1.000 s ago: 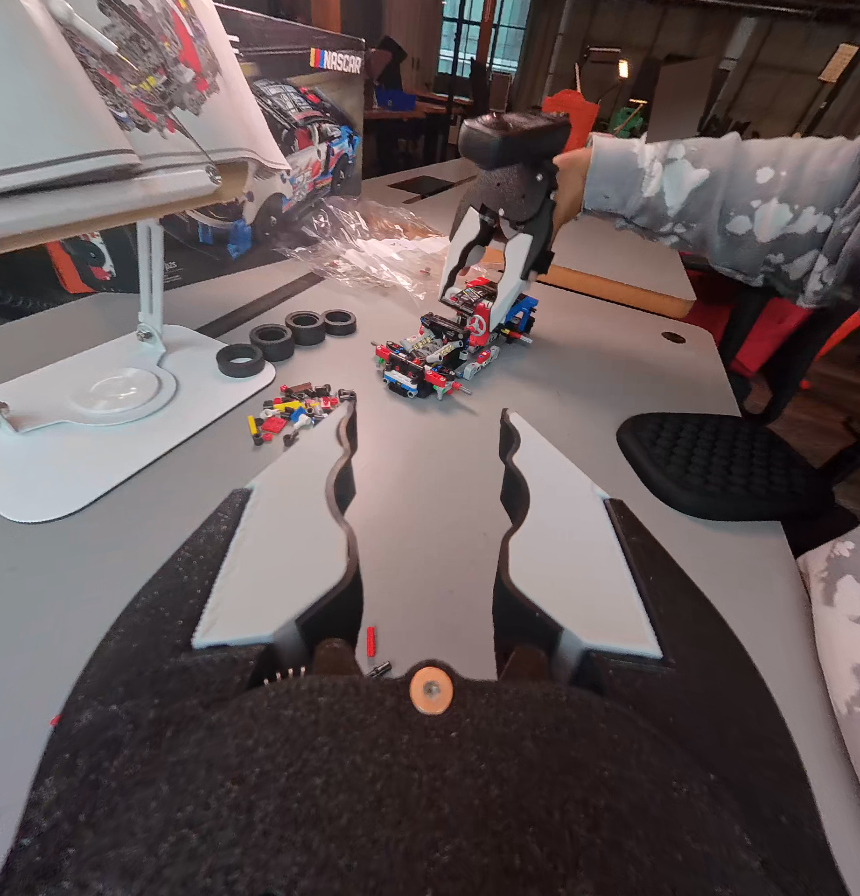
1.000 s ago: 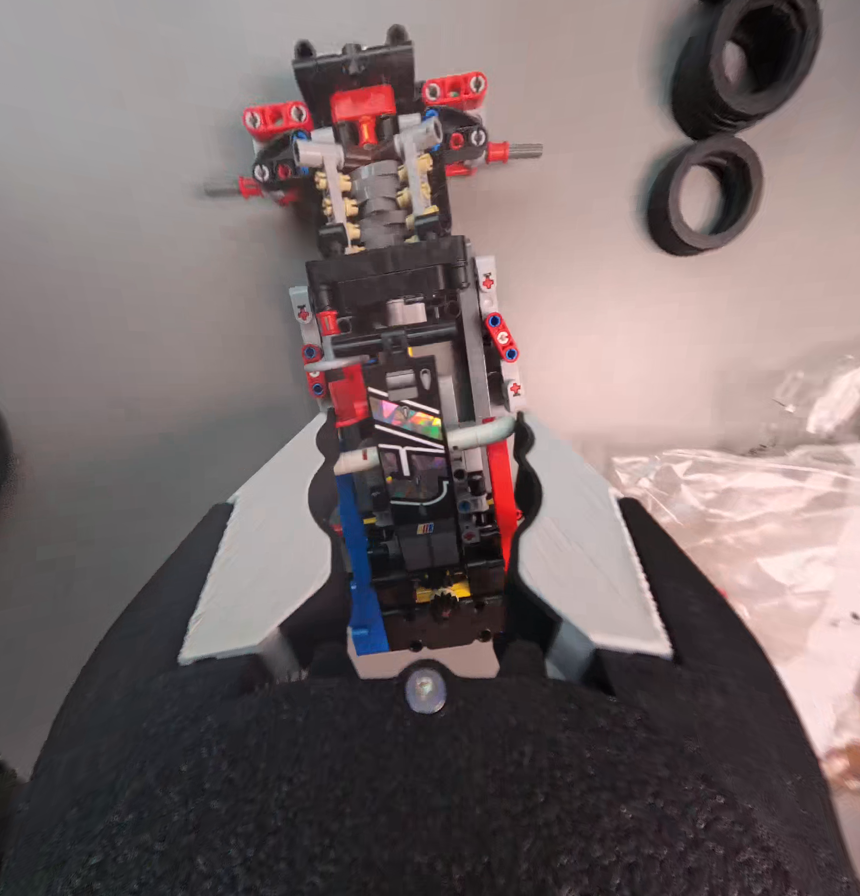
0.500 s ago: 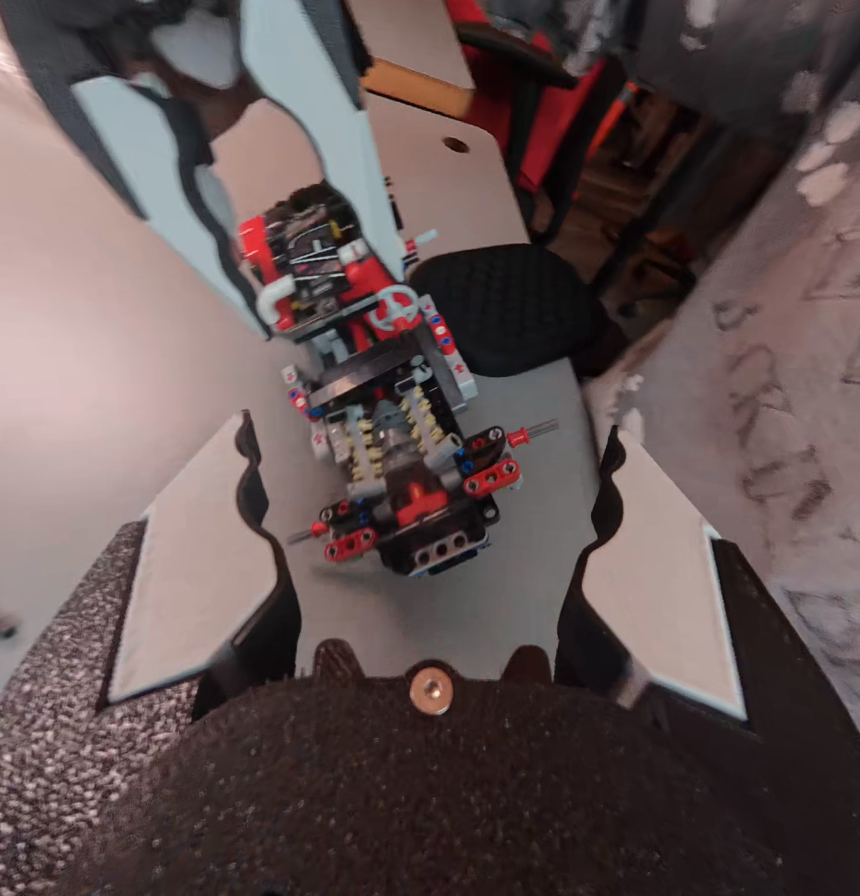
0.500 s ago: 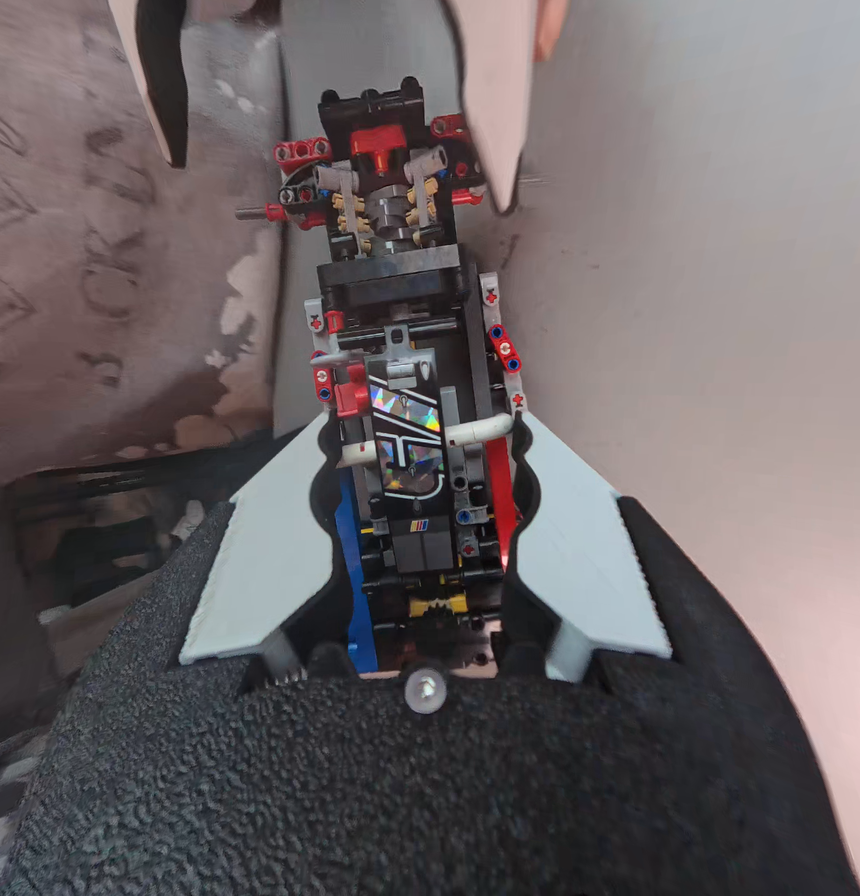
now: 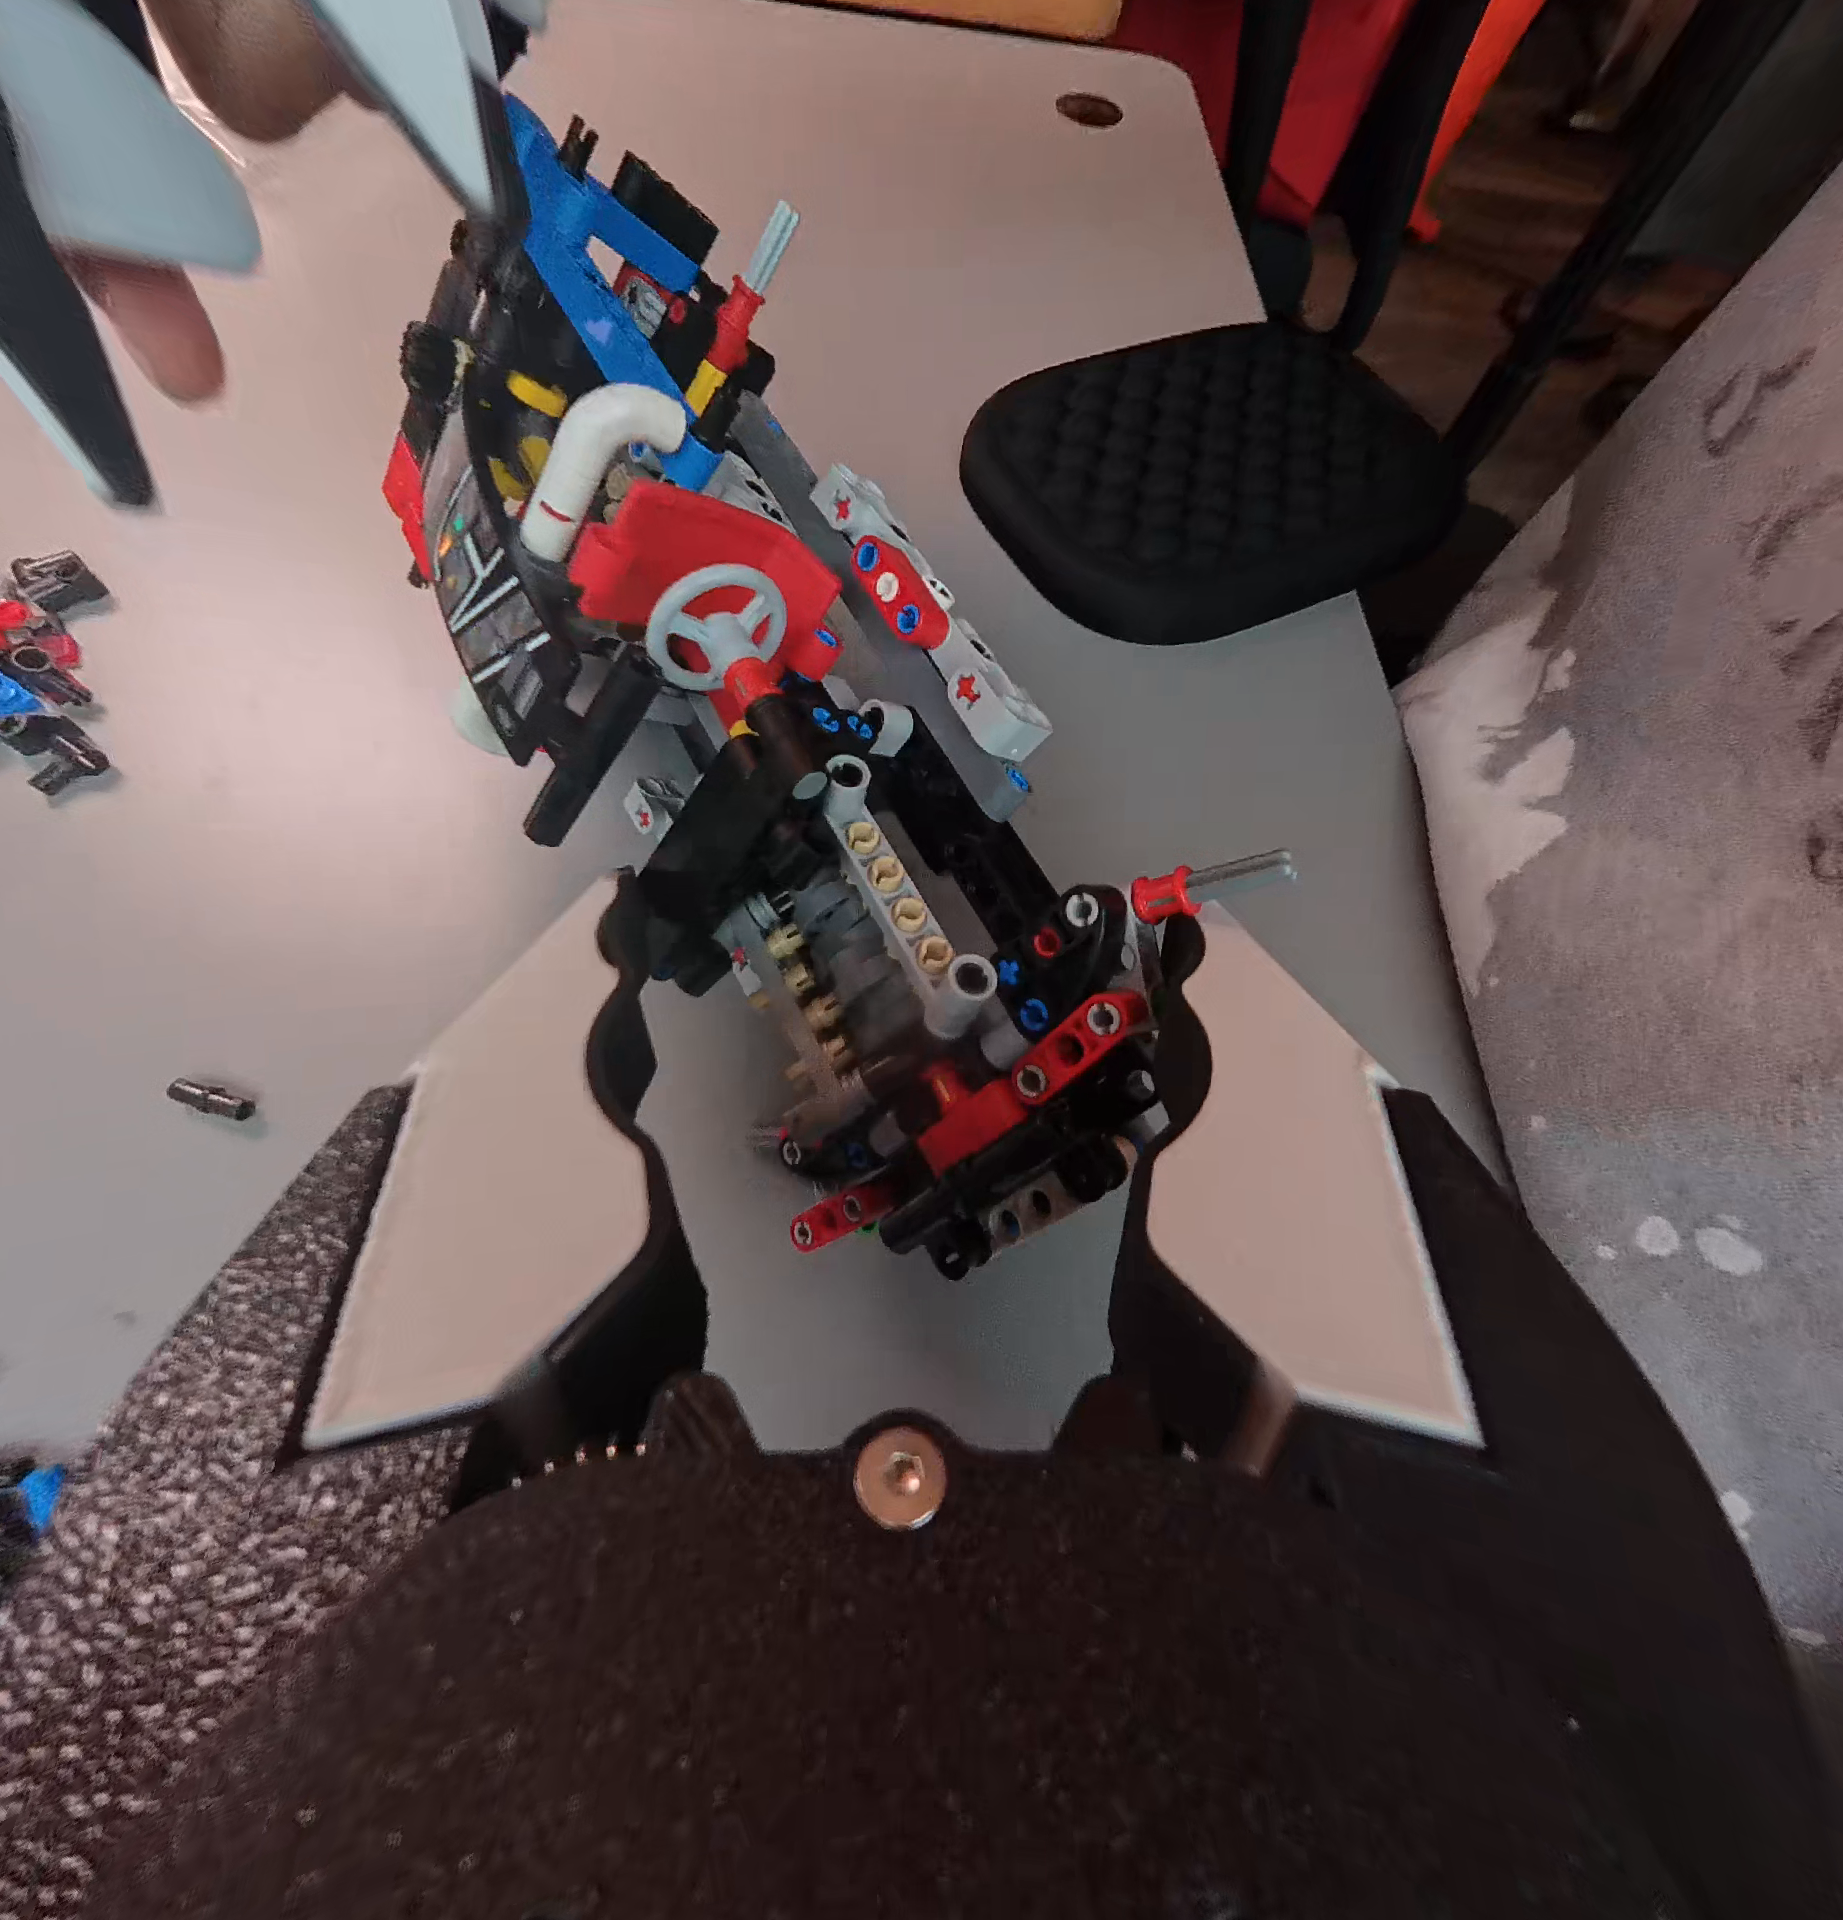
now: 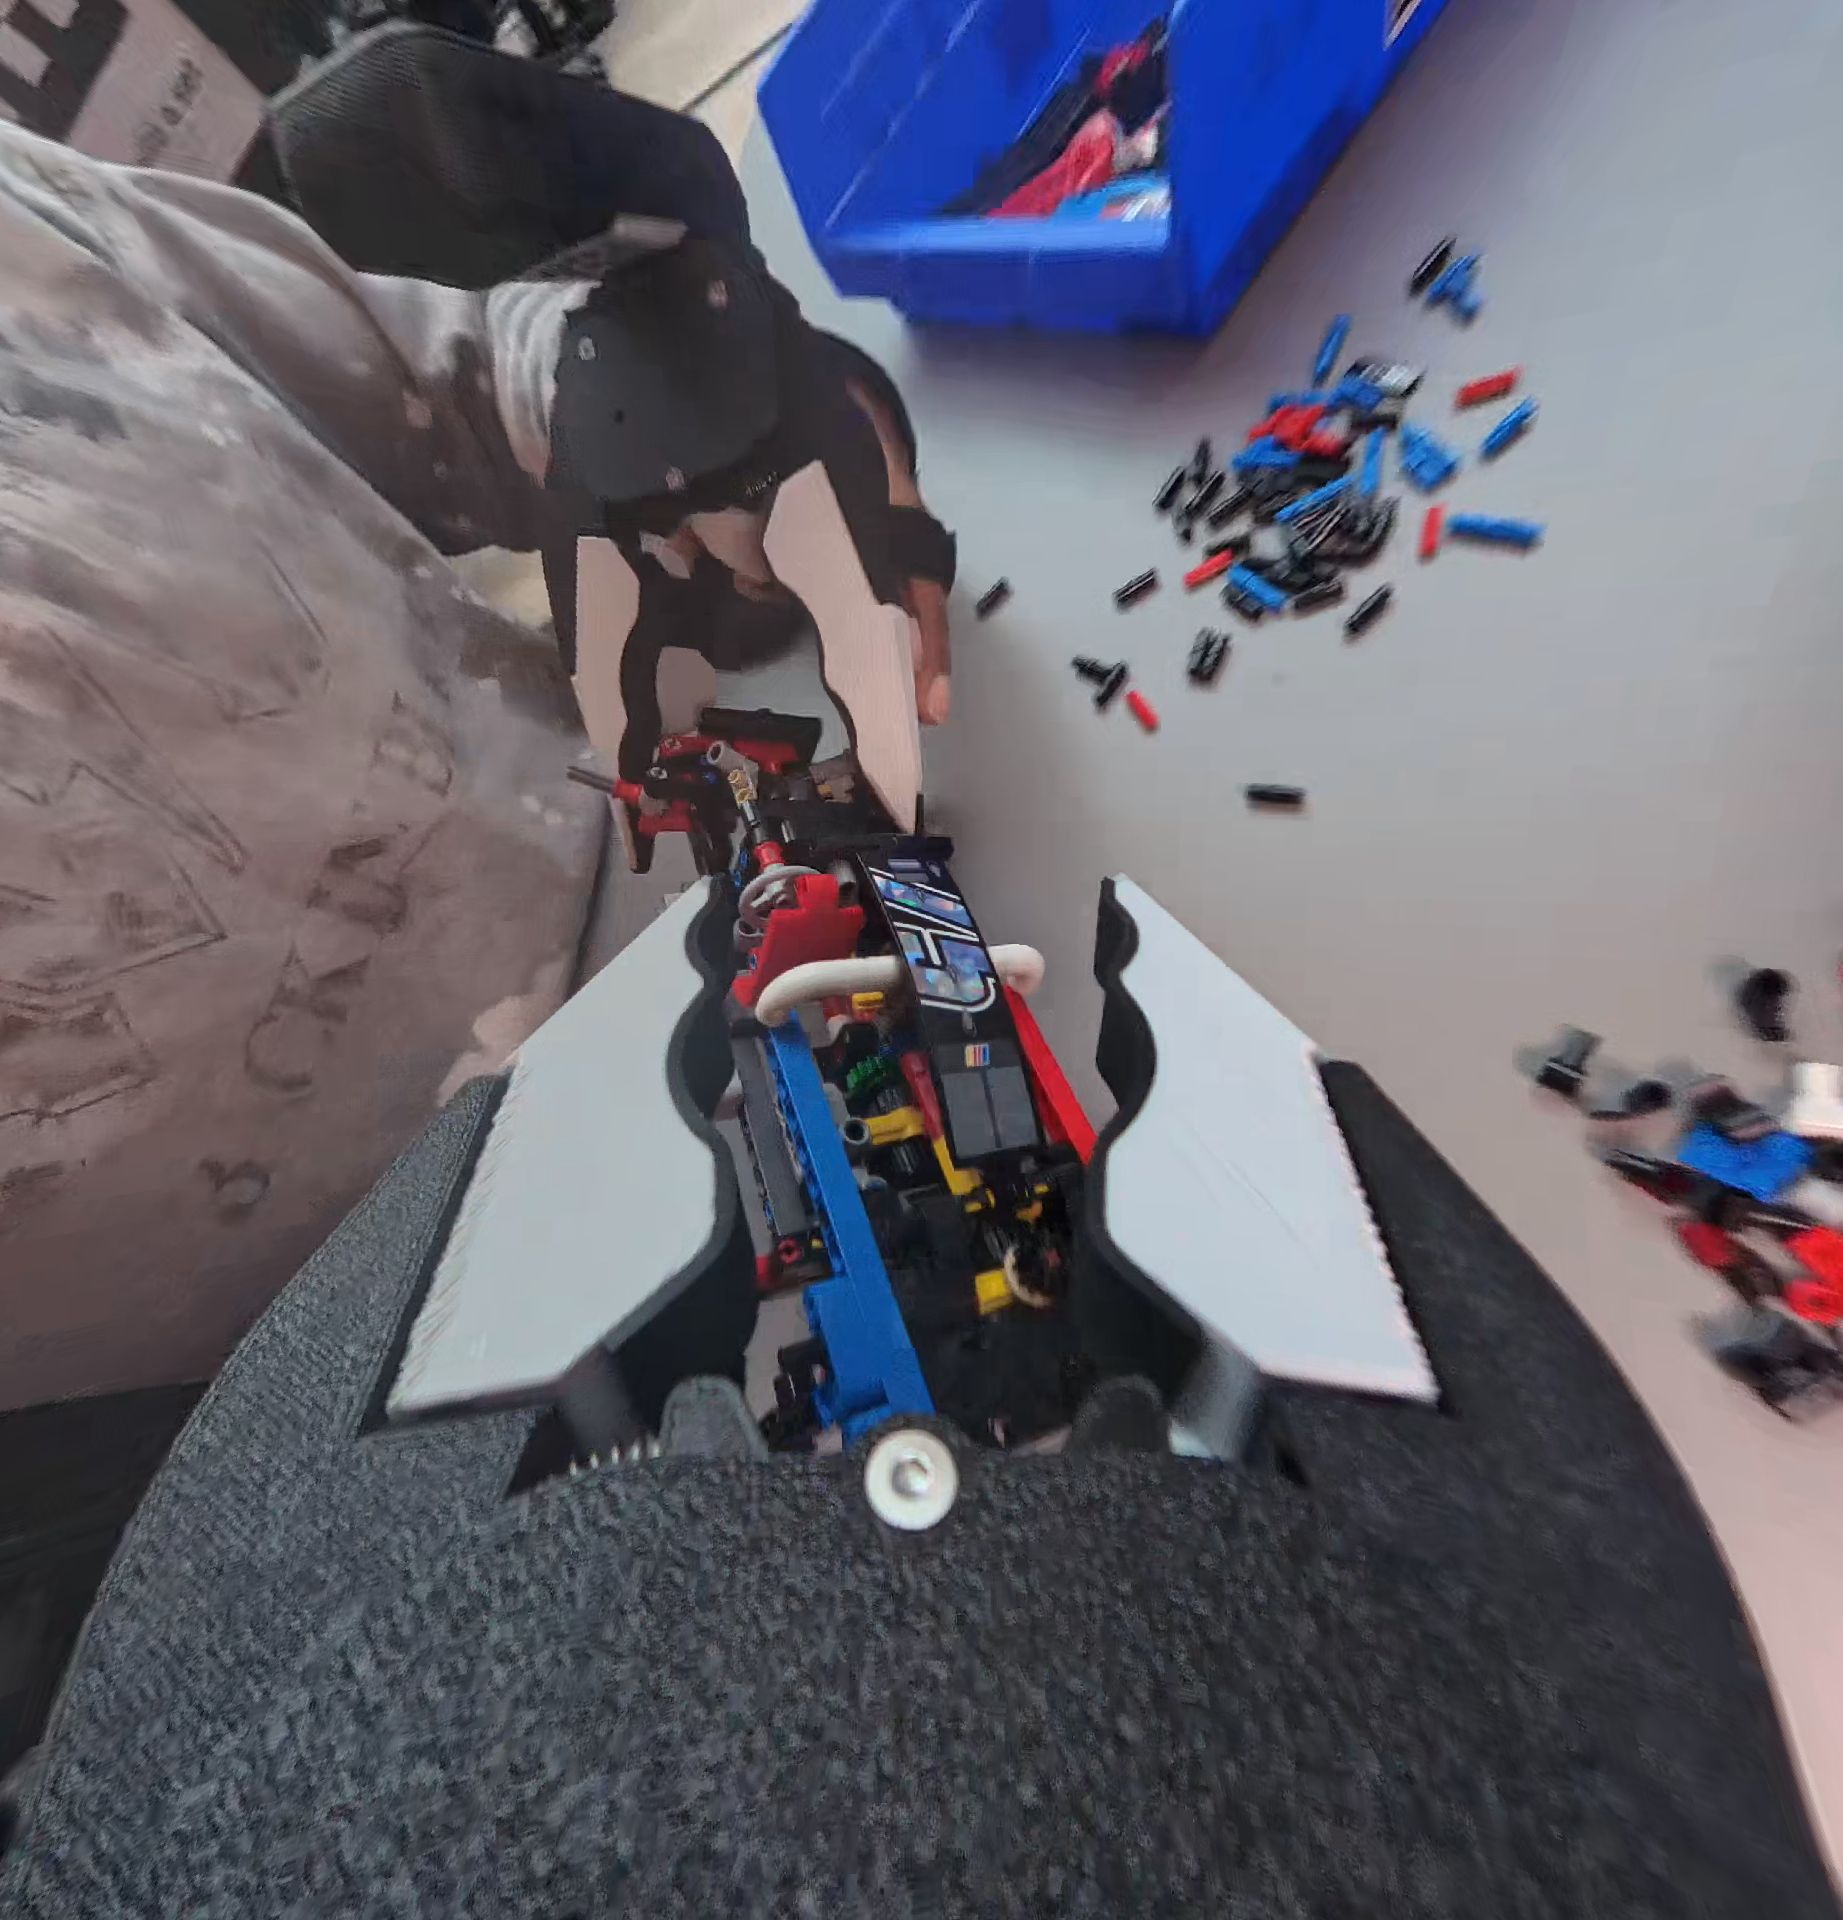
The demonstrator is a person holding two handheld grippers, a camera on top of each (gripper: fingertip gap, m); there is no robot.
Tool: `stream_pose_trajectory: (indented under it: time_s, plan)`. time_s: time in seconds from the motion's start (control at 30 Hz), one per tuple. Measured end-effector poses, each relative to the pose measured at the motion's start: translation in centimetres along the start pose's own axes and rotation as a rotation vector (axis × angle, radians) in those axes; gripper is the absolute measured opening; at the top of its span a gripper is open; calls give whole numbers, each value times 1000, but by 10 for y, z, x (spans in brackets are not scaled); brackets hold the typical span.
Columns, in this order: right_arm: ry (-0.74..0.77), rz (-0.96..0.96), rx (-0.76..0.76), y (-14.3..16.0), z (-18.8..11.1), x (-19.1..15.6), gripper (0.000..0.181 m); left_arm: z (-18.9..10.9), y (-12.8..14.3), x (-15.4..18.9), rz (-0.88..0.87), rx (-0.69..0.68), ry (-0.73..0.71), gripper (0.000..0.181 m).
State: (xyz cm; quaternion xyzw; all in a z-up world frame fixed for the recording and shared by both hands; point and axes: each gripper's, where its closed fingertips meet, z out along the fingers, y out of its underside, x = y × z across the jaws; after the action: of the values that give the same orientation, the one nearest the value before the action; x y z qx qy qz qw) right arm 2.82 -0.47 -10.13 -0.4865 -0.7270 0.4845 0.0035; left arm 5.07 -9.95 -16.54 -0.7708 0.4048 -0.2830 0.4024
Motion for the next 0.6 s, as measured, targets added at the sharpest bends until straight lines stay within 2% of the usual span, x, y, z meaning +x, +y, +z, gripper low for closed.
stream_pose_trajectory:
  time_s: [0.13,0.27,0.37,0.47,0.6]
  plan:
    - [227,-169,26,2,-44,-10,66,-10,0,-5,-57,42,74,97]
    - [385,-281,-38,33,-60,-24,56,-15,0,-5,-94,70,127,97]
    - [455,-366,-112,58,-59,-34,60,-21,1,-1,-122,74,201,97]
    - [503,-429,-193,68,-52,-37,63,-29,4,6,-172,62,344,96]
    - [424,-458,-250,66,-31,-43,65,-36,8,11,-214,28,508,96]
